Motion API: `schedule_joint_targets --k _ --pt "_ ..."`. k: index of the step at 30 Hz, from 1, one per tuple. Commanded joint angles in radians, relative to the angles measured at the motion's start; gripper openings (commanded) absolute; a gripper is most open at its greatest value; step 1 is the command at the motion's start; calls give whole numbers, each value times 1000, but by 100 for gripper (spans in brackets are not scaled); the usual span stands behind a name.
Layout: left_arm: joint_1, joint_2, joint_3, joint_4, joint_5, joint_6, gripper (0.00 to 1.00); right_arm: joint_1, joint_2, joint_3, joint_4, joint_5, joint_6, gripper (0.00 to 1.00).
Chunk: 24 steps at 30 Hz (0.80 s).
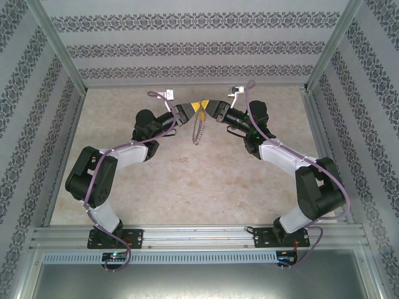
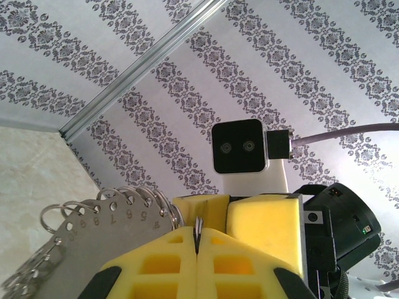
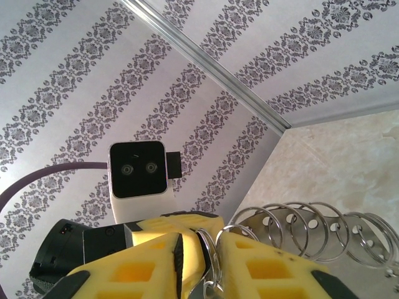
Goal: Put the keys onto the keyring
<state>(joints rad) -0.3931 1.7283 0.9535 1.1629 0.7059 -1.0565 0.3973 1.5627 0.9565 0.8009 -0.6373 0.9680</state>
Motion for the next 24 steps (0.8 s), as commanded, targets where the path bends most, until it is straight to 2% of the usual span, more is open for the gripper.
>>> schedule_joint_targets --k 1,5,10,14,22,24 --pt "-14 11 10 92 7 -7 0 17 5 1 54 -34 3 22" --pt "-16 16 13 92 8 -6 0 21 8 7 52 -41 2 22" --pt "-16 18 14 94 10 -7 0 26 16 17 43 -44 -1 28" --pt "-17 17 13 95 10 -7 0 26 16 14 42 -42 -1 22" --pt "-17 19 13 89 10 1 0 20 1 0 23 -42 -19 0" --pt "-16 20 11 85 10 7 0 17 -2 -2 15 -44 -27 0"
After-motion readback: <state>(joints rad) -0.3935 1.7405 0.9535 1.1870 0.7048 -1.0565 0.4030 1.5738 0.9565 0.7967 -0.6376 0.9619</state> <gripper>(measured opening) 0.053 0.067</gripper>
